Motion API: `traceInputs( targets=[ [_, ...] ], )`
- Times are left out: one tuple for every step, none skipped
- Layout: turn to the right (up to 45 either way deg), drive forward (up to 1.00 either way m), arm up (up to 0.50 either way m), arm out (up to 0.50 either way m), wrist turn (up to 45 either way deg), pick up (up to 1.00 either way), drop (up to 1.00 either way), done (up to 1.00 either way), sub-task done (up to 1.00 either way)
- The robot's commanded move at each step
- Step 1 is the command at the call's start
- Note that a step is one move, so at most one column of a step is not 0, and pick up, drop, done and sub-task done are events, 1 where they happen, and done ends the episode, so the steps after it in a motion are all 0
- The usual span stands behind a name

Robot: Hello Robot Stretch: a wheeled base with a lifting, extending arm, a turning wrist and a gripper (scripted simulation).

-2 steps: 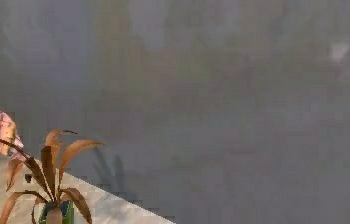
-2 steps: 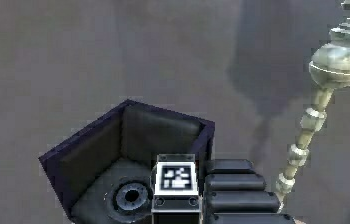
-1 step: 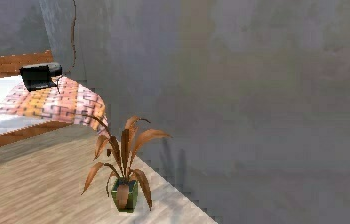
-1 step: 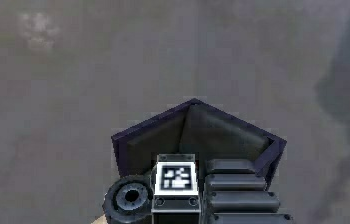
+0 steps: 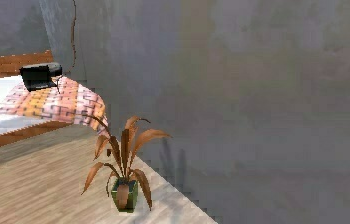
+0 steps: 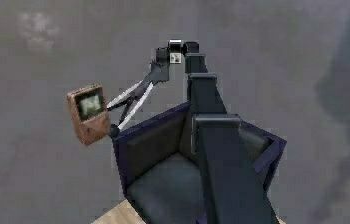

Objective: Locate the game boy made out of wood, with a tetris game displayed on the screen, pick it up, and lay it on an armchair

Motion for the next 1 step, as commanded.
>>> traceInputs(
  targets=[
    [0.0,0.0,0.0,0.0,45.0,0.0,0.0,0.0,0.0]
  ],
)
